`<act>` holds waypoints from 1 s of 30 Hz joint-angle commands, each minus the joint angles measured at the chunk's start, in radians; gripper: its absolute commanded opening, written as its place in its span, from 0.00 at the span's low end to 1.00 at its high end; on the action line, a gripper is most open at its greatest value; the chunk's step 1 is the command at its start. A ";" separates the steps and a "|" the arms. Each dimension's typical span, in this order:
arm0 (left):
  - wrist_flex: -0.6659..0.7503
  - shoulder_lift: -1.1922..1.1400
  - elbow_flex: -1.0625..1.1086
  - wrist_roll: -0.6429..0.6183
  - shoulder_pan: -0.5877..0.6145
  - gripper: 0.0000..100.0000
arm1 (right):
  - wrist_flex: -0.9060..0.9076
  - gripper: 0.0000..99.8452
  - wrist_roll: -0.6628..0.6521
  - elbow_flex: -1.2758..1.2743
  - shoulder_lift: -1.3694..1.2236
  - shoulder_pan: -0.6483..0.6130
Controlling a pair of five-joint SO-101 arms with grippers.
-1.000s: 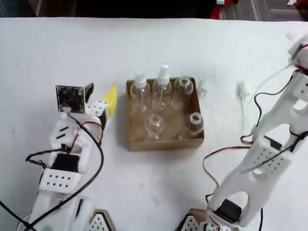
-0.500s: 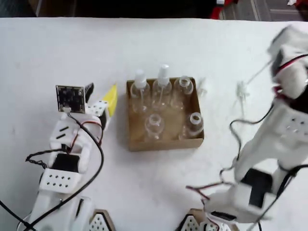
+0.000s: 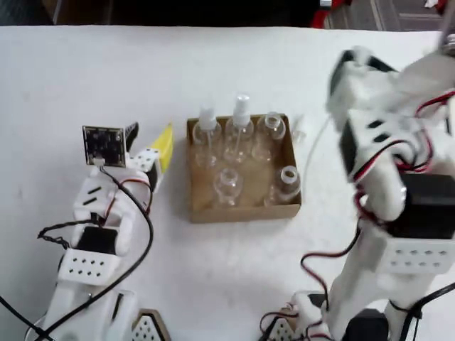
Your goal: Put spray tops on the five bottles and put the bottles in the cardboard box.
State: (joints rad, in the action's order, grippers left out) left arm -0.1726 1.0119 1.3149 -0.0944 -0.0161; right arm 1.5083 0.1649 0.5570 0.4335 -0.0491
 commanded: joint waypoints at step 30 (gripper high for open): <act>0.077 0.016 -0.003 0.003 0.065 0.21 | -1.248 0.02 -0.035 -1.405 0.611 -0.414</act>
State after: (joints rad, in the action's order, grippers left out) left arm -0.1235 1.0119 1.3149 -0.0928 0.0407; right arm 0.4603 0.1312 -0.7549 1.0288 -0.5232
